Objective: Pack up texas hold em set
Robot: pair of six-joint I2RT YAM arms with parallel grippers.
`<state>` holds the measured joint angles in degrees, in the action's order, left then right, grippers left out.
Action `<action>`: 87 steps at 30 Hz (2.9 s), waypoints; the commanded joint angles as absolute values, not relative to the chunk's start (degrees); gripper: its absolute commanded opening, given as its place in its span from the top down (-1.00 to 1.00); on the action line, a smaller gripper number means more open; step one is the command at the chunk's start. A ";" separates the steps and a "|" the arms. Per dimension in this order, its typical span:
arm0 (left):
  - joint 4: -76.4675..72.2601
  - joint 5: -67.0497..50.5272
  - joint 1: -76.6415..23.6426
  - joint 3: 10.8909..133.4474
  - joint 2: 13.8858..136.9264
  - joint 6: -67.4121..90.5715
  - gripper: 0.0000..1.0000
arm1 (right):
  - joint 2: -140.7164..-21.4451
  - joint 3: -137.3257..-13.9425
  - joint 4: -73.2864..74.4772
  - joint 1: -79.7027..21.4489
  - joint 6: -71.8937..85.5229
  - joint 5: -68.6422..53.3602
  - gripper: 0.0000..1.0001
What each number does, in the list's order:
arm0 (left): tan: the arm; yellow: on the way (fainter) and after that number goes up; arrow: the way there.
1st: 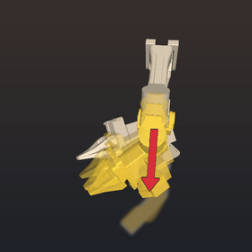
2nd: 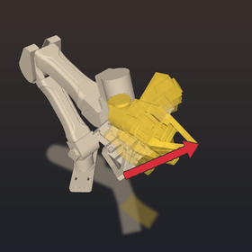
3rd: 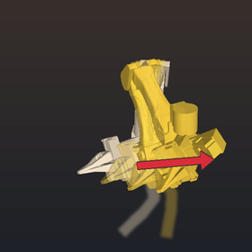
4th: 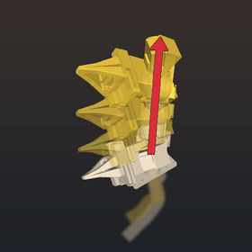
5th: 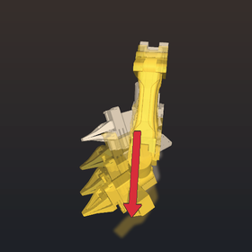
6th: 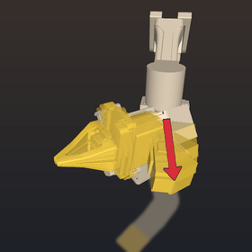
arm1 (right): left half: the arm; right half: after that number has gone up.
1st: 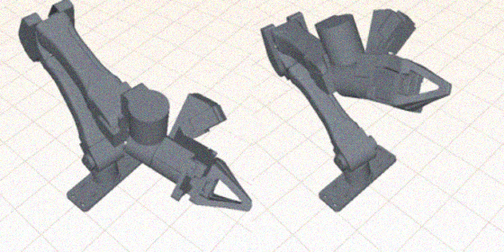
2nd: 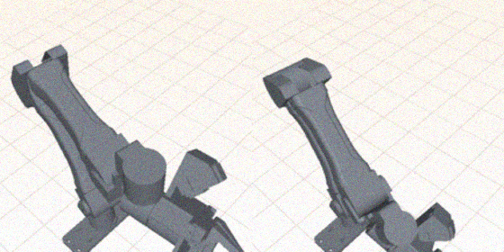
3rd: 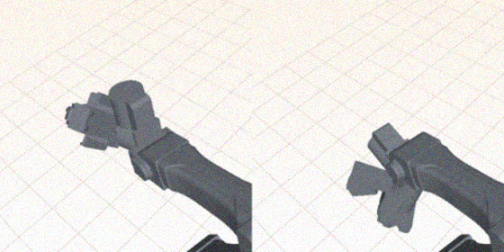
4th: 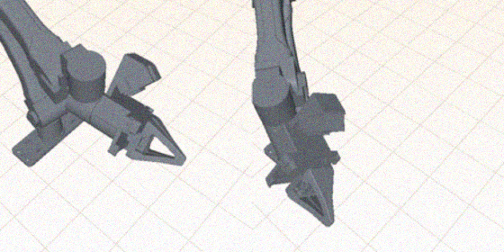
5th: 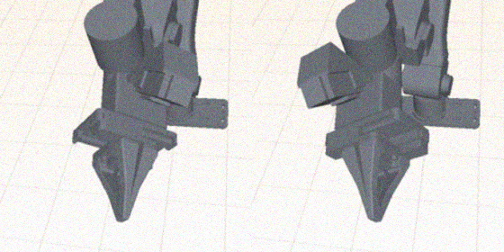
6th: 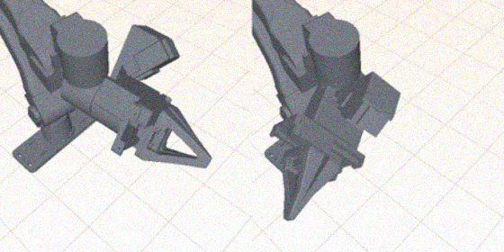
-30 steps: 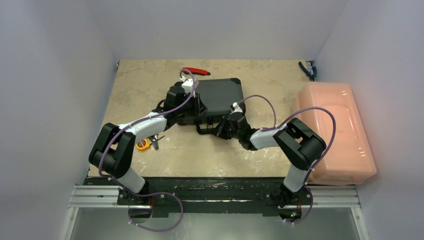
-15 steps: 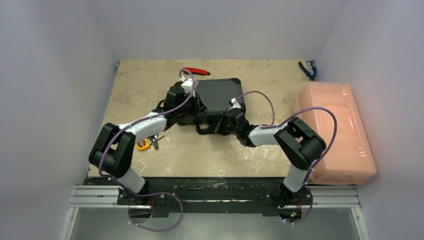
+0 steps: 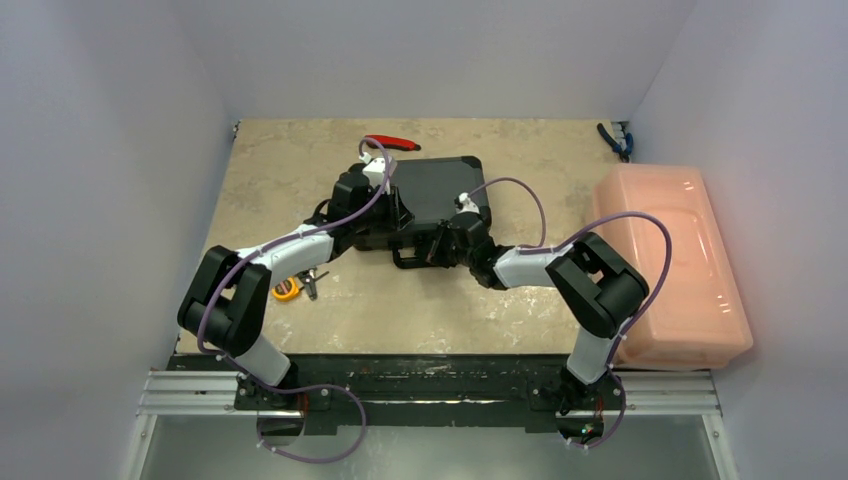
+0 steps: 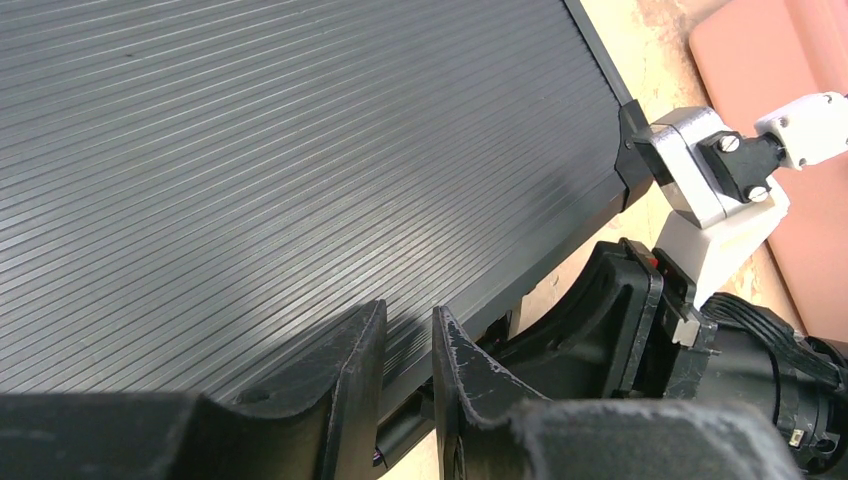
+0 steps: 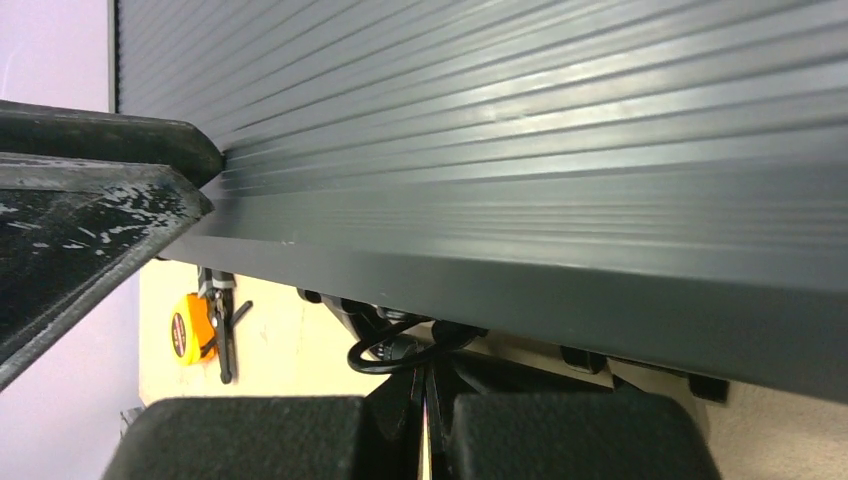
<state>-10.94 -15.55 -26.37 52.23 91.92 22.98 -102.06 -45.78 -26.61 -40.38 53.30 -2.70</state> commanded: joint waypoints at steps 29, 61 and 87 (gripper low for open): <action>1.57 -16.70 -26.54 48.34 95.36 22.94 0.57 | -102.74 -50.89 -23.83 -37.42 51.44 -0.09 1.00; 5.83 -14.70 -26.54 49.92 92.56 21.97 0.58 | -105.16 -47.02 -25.10 -36.80 50.45 1.31 1.00; 10.74 -13.68 -27.63 52.43 88.05 22.28 0.58 | -107.40 -43.48 -24.01 -36.61 48.03 8.18 1.00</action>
